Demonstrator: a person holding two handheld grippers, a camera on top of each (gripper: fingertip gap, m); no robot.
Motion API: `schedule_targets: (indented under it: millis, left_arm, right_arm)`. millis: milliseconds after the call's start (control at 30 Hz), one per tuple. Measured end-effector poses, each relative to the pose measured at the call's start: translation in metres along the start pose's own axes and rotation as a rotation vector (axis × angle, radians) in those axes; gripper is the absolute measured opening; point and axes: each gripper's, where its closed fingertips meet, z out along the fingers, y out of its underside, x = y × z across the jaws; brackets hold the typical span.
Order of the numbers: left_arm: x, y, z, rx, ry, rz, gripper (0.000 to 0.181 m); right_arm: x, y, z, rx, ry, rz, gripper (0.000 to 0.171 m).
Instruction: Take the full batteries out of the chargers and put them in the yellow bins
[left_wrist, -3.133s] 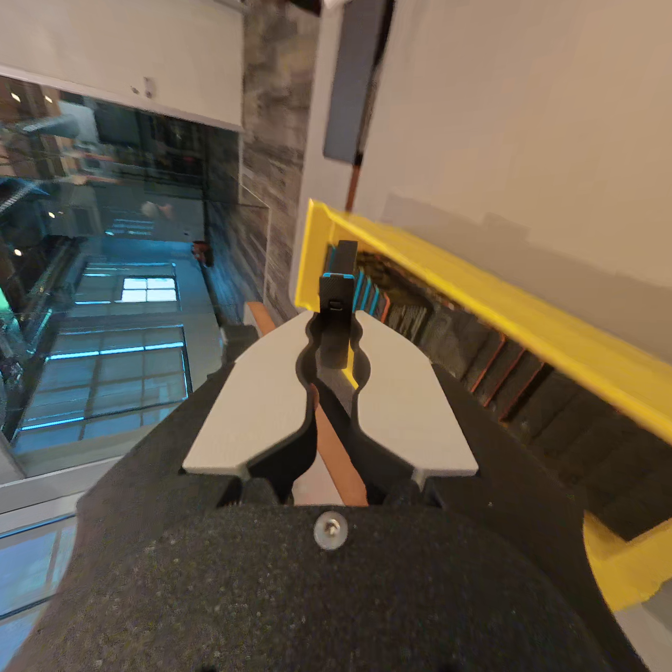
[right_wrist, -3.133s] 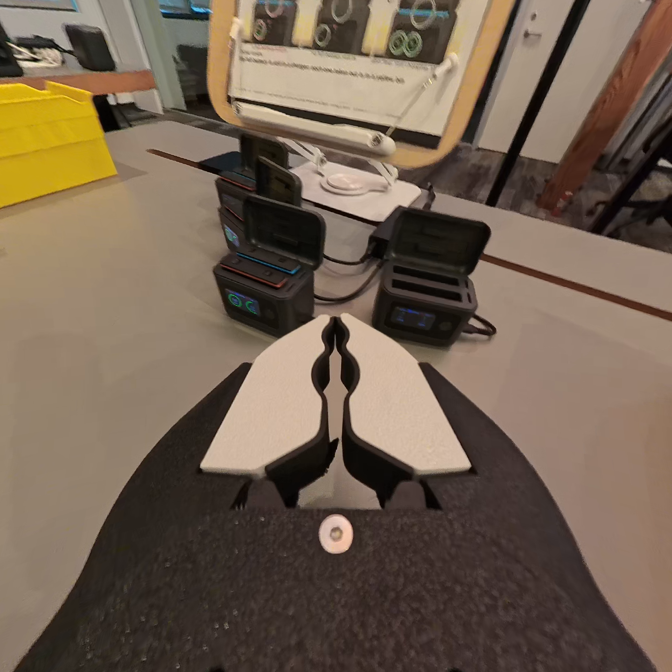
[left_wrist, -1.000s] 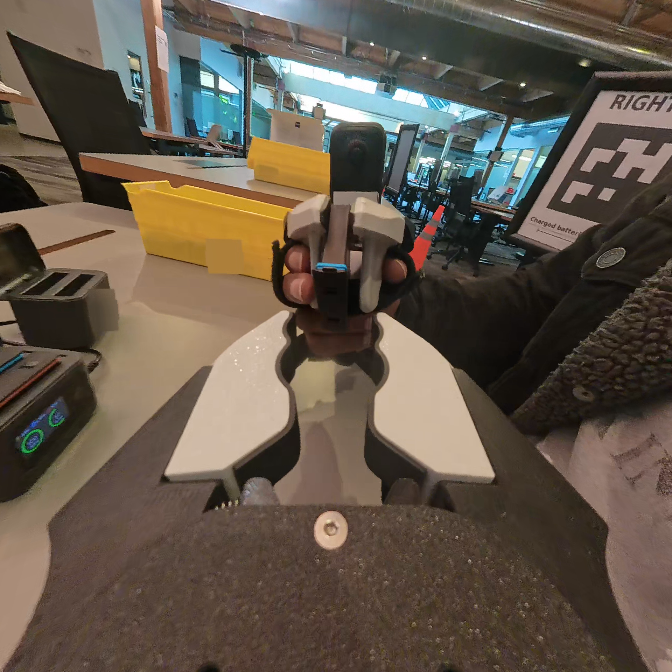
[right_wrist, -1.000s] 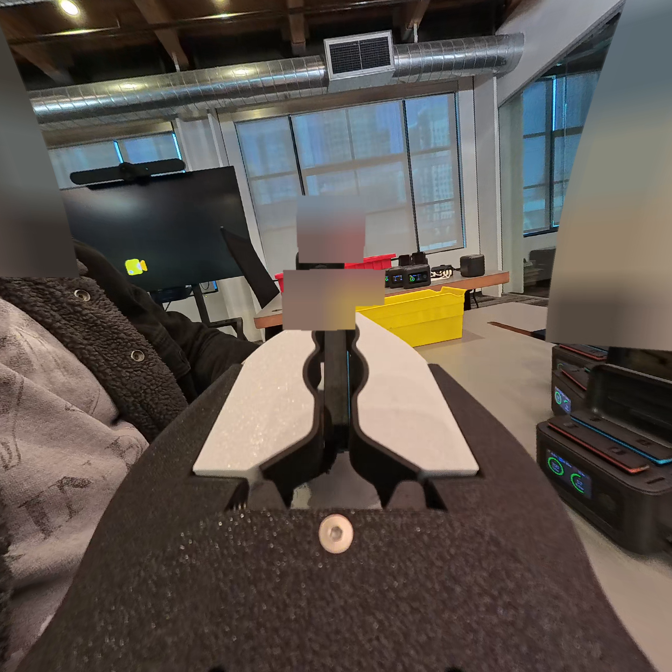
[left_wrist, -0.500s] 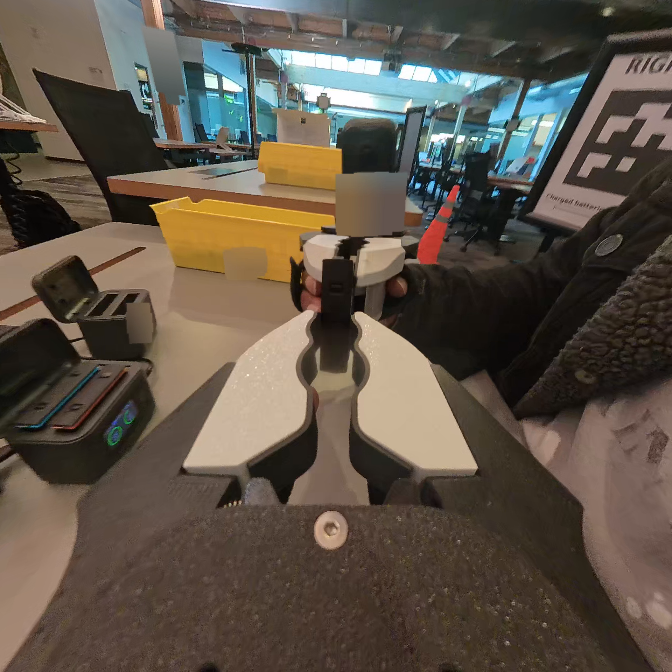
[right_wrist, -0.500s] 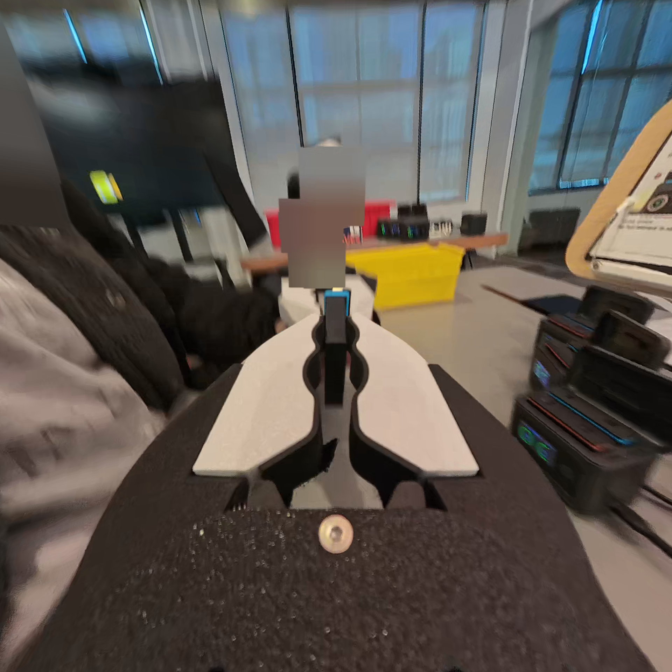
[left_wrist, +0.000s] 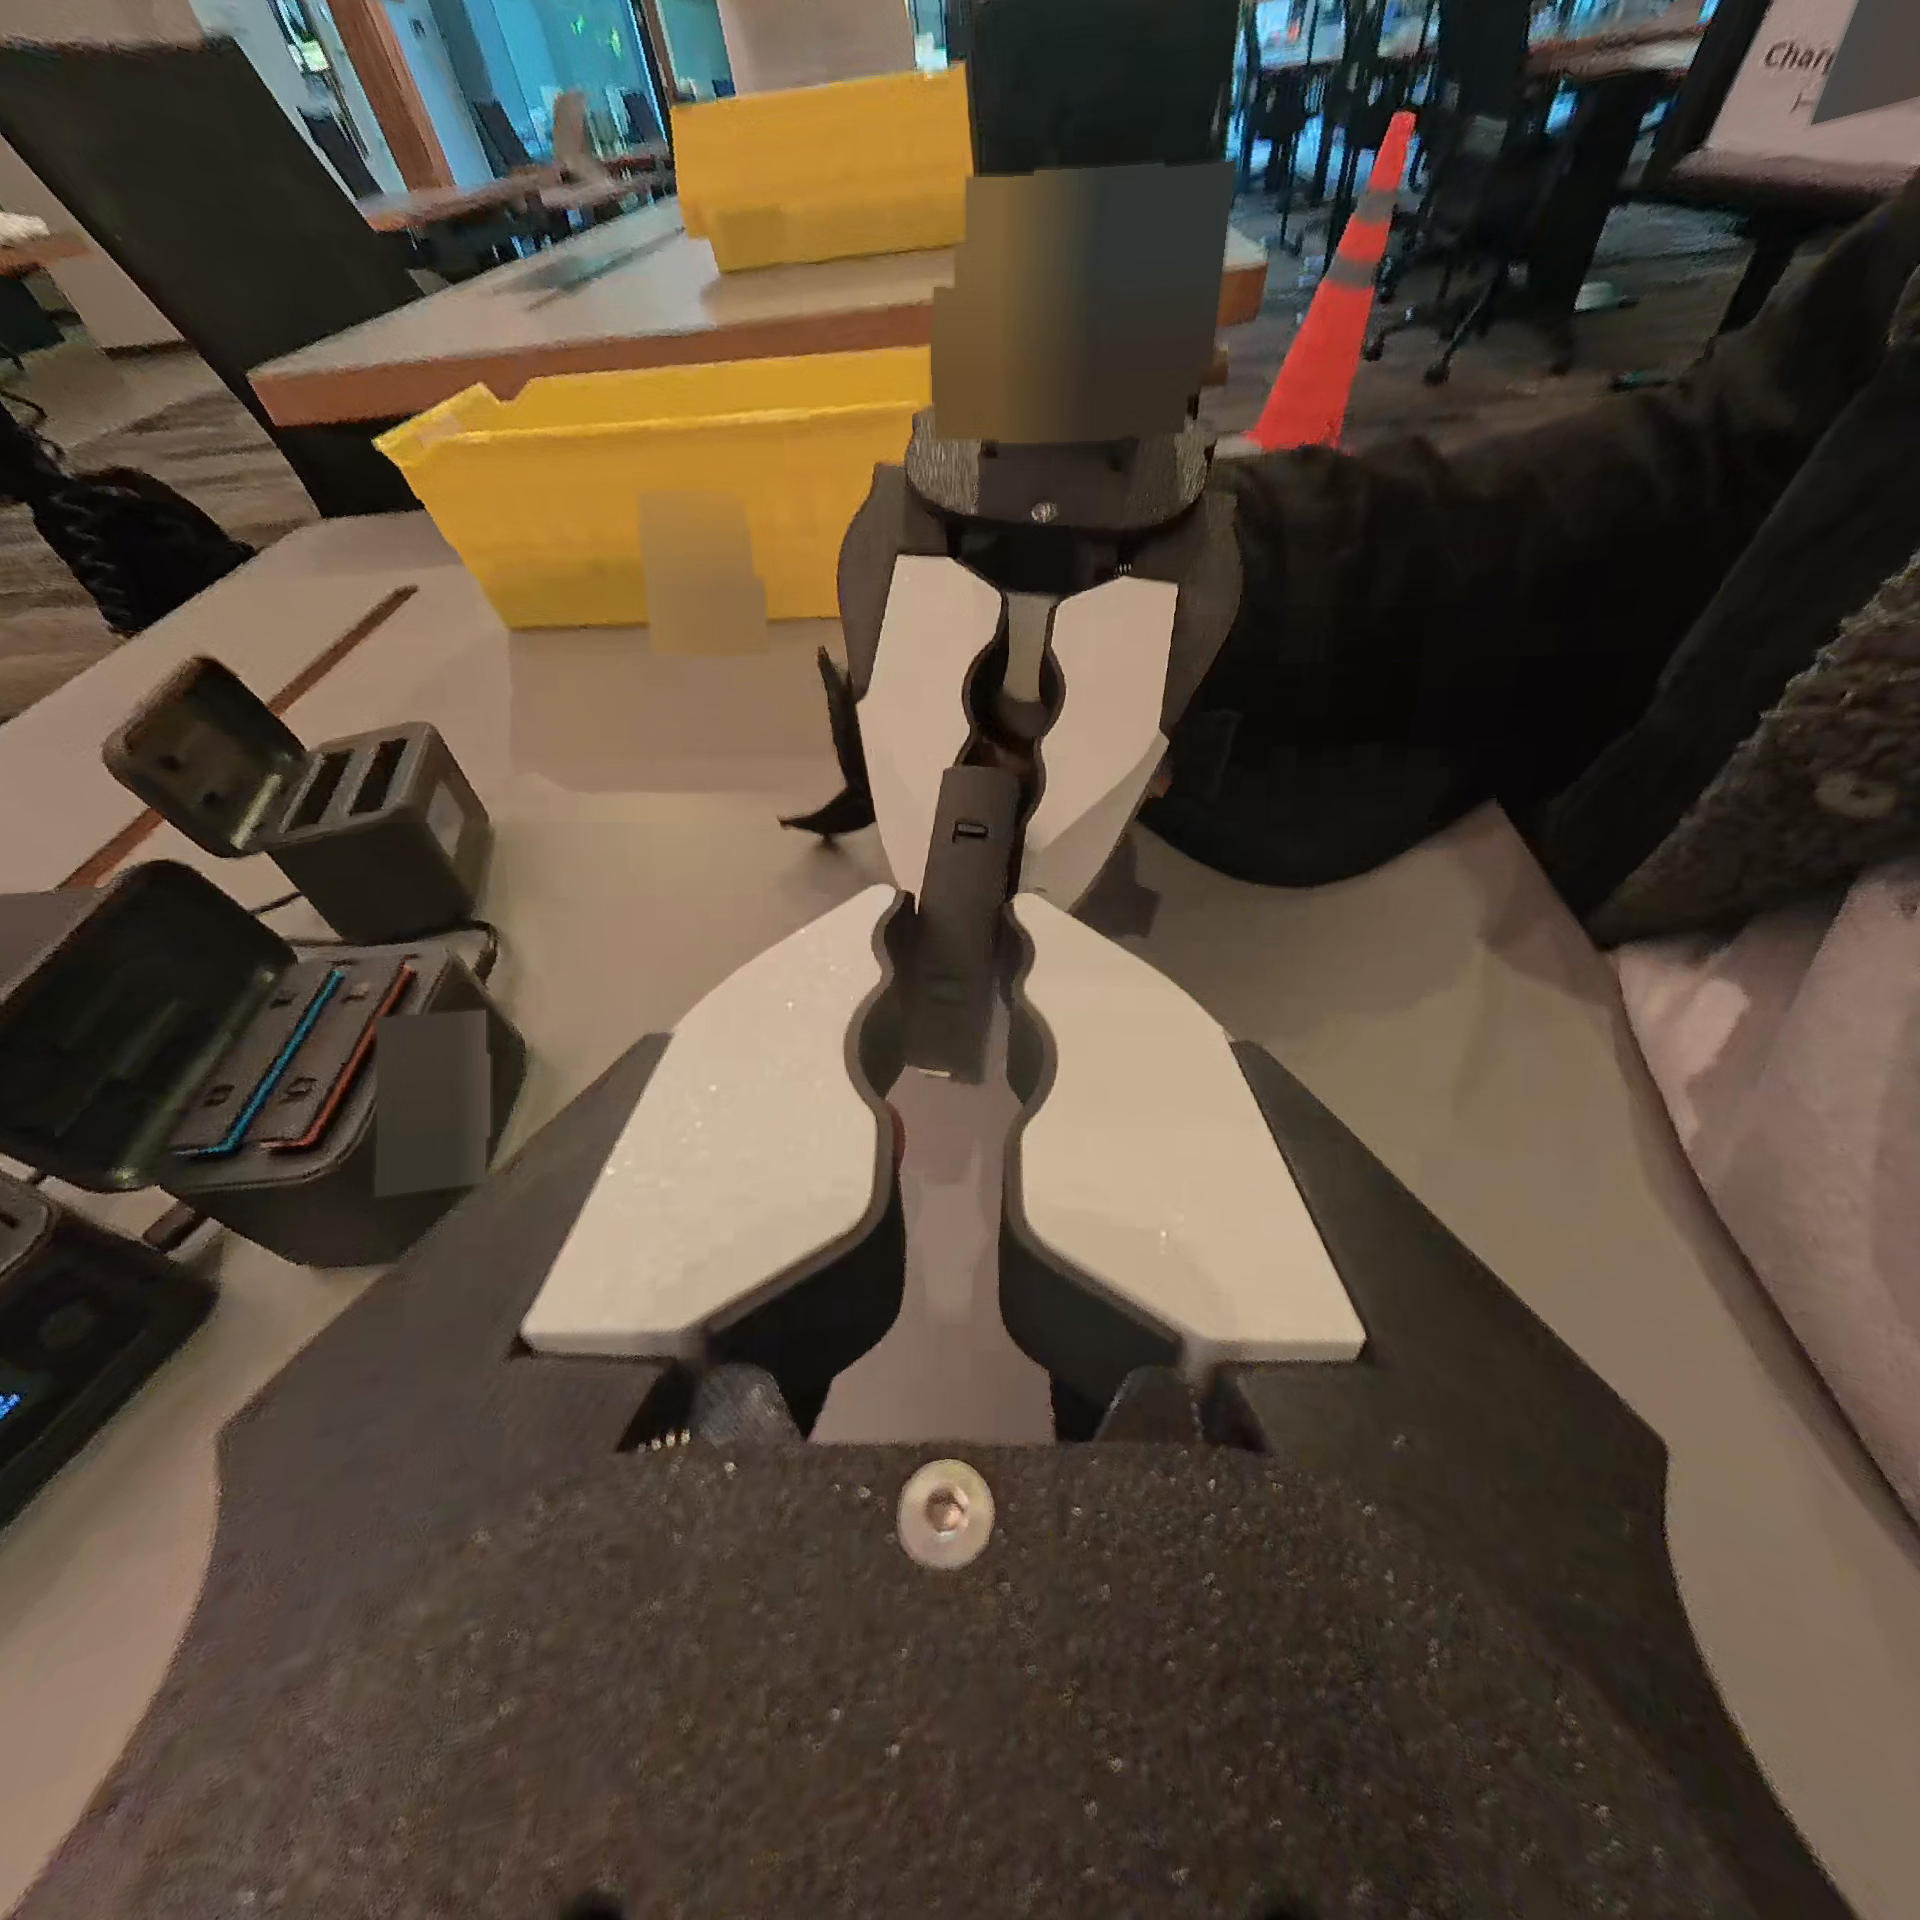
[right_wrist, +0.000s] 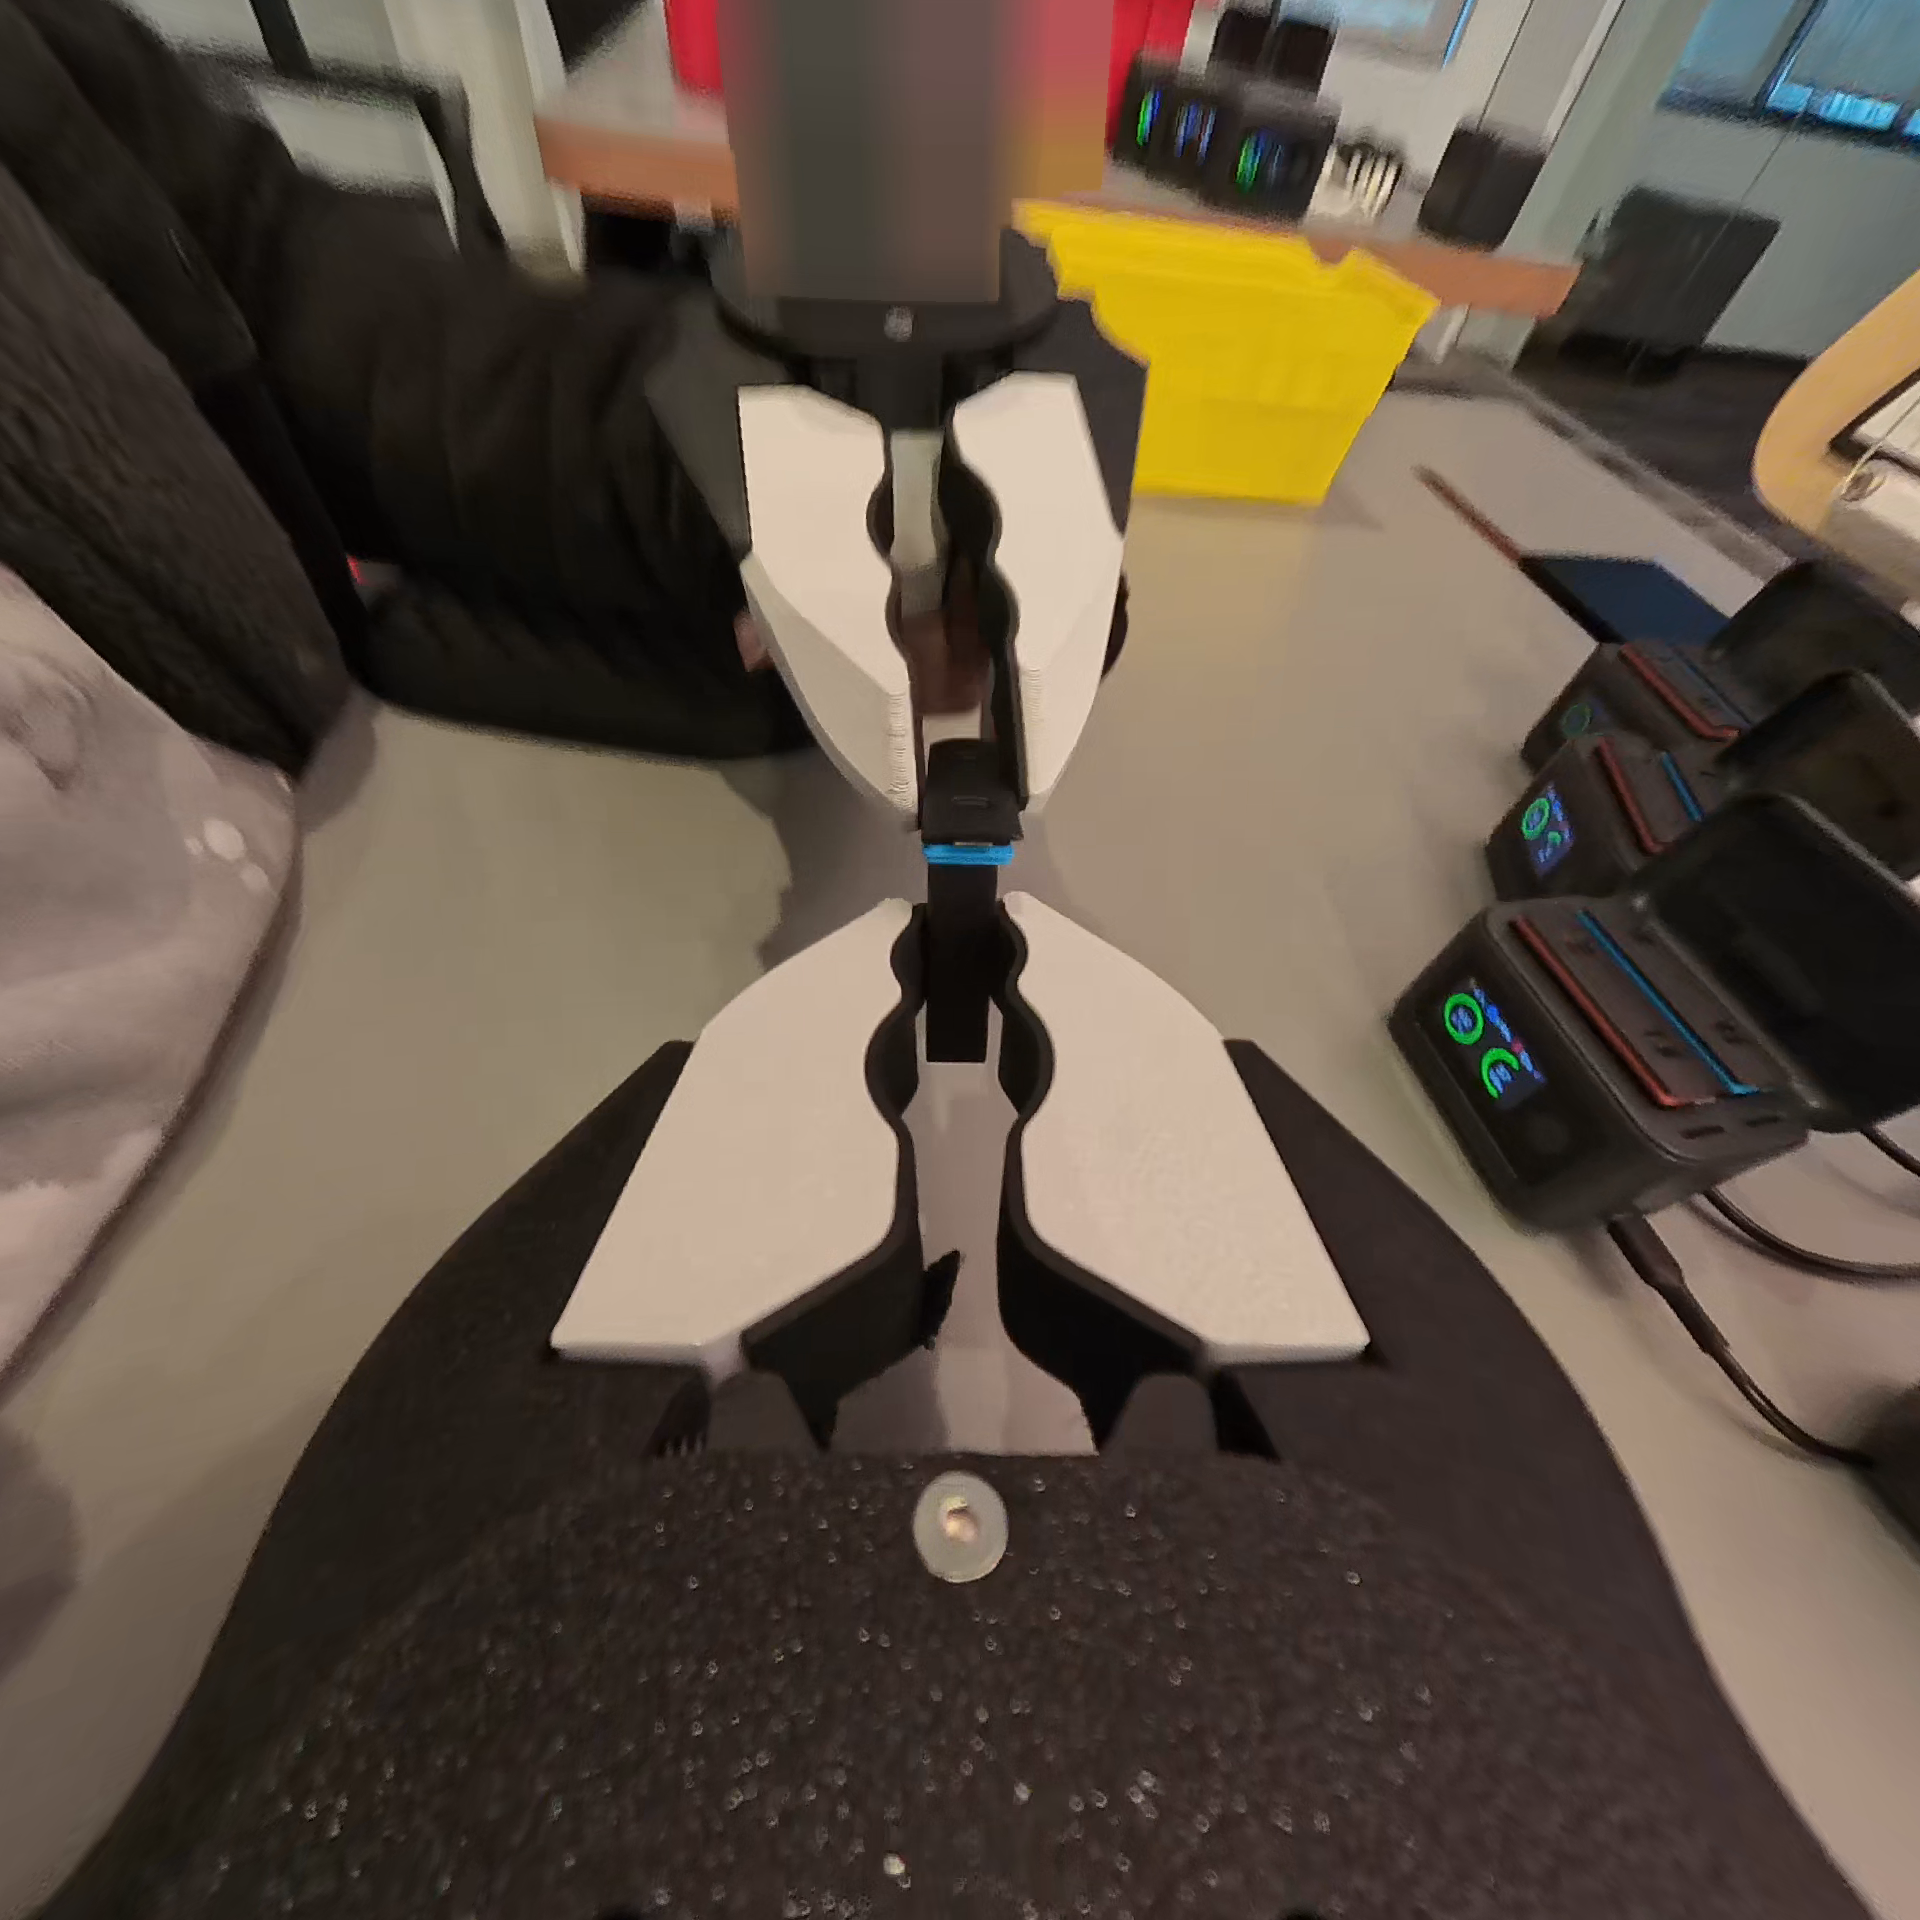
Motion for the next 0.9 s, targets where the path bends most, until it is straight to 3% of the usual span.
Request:
schedule_targets:
  millis: [100, 233, 367, 467, 600, 700, 900]
  left_arm:
    - [-0.003, -0.015, -0.006, 0.125, -0.020, 0.002, 0.018]
    - [-0.004, -0.022, -0.011, 0.210, 0.018, -0.079, 0.035]
    - [0.006, -0.032, -0.005, 0.282, 0.054, -0.135, 0.027]
    - [0.007, -0.038, -0.006, 0.310, 0.051, -0.153, 0.011]
    - [0.005, -0.034, -0.008, 0.262, 0.054, -0.154, 0.011]
    - [-0.001, -0.028, -0.009, 0.211, 0.031, -0.156, 0.011]
    - [-0.004, -0.014, -0.003, 0.124, 0.009, -0.145, 0.011]
  right_arm:
    - [0.002, -0.016, -0.006, 0.117, -0.010, 0.051, 0.010]
    - [0.005, -0.048, -0.022, 0.355, -0.042, 0.140, 0.010]
    - [0.003, -0.065, -0.030, 0.498, -0.089, 0.213, 0.010]
    - [0.000, -0.061, -0.023, 0.469, -0.104, 0.213, 0.010]
    - [0.001, -0.053, -0.019, 0.389, -0.101, 0.227, 0.013]
    - [0.003, -0.046, -0.022, 0.293, -0.117, 0.231, 0.039]
    - [0.008, -0.022, -0.021, 0.089, -0.039, 0.125, 0.041]
